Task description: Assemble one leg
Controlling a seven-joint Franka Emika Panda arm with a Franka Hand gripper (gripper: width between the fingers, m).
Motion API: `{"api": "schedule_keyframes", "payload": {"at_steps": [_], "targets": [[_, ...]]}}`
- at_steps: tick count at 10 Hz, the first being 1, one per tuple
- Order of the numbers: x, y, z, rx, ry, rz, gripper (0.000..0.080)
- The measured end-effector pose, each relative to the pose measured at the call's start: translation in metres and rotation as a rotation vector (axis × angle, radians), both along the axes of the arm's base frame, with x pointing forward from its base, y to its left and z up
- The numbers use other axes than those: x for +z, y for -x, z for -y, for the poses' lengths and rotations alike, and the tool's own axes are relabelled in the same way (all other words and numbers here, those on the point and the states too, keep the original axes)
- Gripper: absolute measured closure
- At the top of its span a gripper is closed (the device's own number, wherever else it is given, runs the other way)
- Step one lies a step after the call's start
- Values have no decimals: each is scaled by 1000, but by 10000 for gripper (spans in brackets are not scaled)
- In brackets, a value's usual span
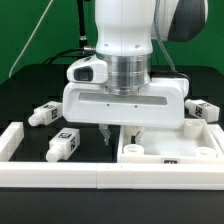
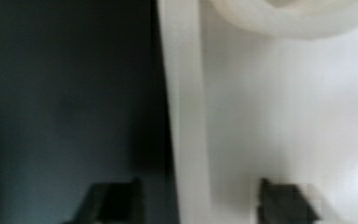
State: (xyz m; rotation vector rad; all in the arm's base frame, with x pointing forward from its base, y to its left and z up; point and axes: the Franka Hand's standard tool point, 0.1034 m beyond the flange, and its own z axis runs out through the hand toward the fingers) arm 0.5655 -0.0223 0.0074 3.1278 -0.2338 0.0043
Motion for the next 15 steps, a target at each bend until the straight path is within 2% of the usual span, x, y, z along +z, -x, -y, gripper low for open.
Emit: {"api": "schedule_keyframes", "payload": {"at_steps": [1, 2, 3, 4, 5, 6, 7, 9, 11, 12, 14, 15], "targets": [[0, 0, 0, 0, 0, 0, 357], [1, 0, 0, 0, 0, 0, 196], [8, 3, -5, 6, -10, -23, 196], [27, 11, -21, 6, -20, -31, 162], [47, 28, -46, 31, -26, -27, 152], [59, 41, -67, 92, -18, -23, 152], [68, 46, -83, 167, -7, -12, 151], [65, 41, -71, 254, -5, 13, 151], [64, 42, -77, 369, 7, 10, 151], [62, 50, -100, 399, 18, 1, 151], [66, 77, -156, 525, 24, 11, 151], [65, 82, -168, 534, 23, 10, 151]]}}
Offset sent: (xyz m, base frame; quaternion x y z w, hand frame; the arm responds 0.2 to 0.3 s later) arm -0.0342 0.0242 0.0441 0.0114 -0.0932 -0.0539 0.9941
